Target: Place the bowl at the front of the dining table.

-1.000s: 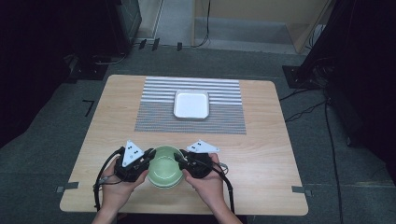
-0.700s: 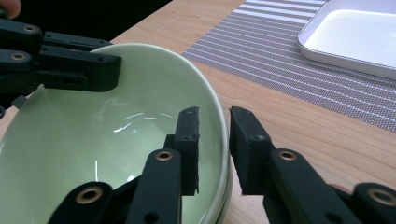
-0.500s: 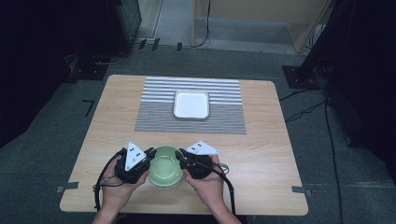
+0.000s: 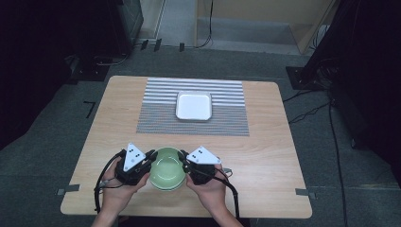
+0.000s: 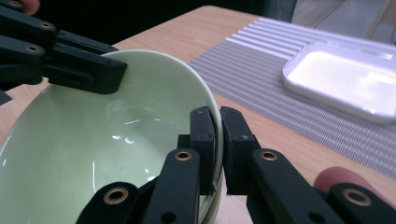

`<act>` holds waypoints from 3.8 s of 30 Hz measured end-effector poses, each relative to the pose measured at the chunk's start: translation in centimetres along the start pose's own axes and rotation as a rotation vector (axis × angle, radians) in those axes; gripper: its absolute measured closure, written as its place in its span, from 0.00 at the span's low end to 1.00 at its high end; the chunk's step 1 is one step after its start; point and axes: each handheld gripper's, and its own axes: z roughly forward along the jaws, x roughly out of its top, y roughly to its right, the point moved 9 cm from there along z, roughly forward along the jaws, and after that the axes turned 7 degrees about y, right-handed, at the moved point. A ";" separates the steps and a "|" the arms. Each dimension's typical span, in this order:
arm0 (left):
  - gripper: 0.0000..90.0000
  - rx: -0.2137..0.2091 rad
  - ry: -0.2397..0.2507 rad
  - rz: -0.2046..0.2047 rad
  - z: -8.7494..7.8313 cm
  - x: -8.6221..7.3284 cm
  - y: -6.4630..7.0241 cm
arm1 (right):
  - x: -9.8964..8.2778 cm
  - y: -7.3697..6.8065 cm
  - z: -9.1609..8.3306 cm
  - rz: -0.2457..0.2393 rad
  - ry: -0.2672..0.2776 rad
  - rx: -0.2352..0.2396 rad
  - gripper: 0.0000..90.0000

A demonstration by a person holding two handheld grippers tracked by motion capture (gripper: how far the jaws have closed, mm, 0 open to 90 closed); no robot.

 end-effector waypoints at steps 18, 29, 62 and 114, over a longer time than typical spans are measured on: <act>0.94 0.041 -0.039 -0.025 0.7 -0.8 -0.1 | 1.7 -1.6 -1.2 -0.276 0.138 -0.101 0.95; 0.95 0.086 0.065 -0.003 -0.2 0.3 -0.2 | 2.1 -1.5 -1.4 -0.207 0.146 -0.105 0.92; 0.34 0.062 0.283 0.002 -1.5 2.7 1.4 | 2.2 1.5 -2.0 0.113 0.123 -0.138 0.94; 0.15 0.288 0.133 -0.281 -1.2 -4.5 -12.5 | 3.8 6.2 -3.9 0.141 0.166 -0.209 0.93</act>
